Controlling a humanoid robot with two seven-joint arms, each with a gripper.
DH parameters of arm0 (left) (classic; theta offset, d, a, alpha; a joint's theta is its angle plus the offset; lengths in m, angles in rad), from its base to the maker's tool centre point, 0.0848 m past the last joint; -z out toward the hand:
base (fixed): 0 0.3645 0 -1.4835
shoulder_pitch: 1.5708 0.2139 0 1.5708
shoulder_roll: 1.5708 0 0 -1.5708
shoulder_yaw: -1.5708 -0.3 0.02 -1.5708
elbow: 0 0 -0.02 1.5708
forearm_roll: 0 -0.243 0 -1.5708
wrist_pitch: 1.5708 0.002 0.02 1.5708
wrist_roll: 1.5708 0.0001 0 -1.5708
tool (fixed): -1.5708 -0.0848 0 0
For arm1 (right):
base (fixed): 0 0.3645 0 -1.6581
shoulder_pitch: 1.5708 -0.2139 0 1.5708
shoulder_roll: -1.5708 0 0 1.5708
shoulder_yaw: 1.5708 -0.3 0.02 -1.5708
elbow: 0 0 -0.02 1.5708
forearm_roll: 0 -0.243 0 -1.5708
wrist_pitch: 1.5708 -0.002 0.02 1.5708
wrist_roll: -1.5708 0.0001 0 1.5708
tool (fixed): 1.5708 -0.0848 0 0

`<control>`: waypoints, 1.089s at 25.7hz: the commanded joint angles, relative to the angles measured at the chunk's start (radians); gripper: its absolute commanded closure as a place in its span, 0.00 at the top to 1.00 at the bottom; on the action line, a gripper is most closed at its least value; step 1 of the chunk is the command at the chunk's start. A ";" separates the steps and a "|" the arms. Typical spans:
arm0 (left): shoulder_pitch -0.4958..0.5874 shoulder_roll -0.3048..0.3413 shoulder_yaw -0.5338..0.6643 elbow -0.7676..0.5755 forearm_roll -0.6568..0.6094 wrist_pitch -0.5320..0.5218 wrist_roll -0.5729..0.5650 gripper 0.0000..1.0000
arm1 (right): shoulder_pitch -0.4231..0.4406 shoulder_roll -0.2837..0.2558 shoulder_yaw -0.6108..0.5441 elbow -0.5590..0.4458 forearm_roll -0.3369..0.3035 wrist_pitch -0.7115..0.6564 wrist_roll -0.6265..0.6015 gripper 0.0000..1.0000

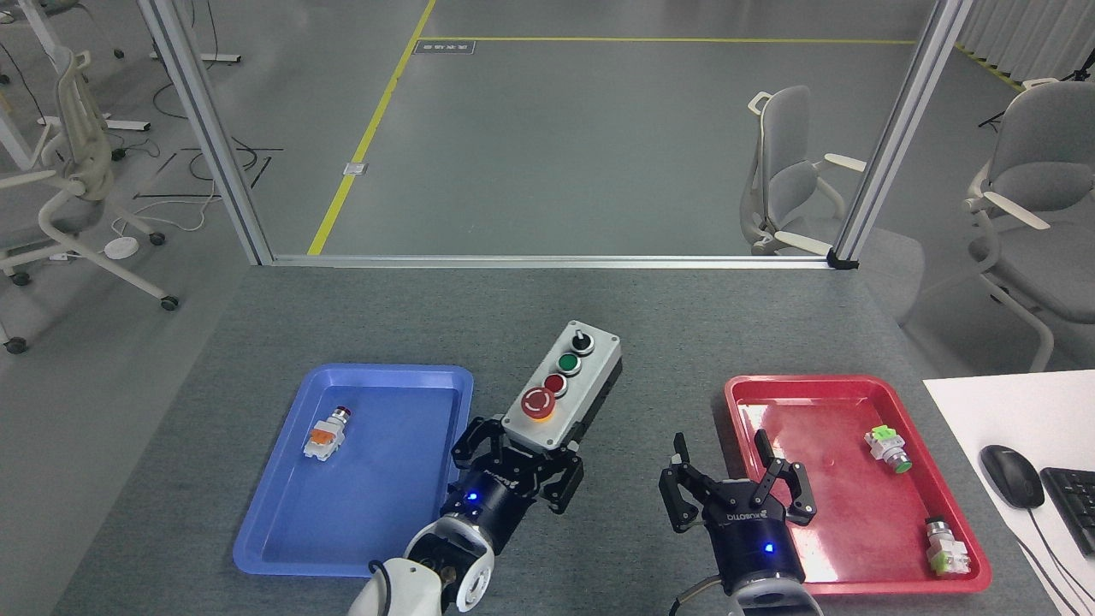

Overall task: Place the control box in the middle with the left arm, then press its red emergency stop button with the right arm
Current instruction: 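Lift the control box out of the tray and carry it toward the table middle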

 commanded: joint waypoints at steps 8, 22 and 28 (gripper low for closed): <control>-0.118 -0.093 -0.206 0.299 -0.055 0.058 -0.008 0.00 | 0.004 0.005 -0.002 -0.006 0.000 0.006 0.000 0.98; -0.127 -0.093 -0.271 0.354 -0.050 0.059 -0.010 0.00 | 0.009 0.005 0.001 -0.005 -0.004 0.000 0.000 0.98; -0.128 -0.093 -0.271 0.362 -0.050 0.061 -0.007 0.55 | 0.010 0.005 0.002 -0.003 -0.006 0.002 0.000 0.98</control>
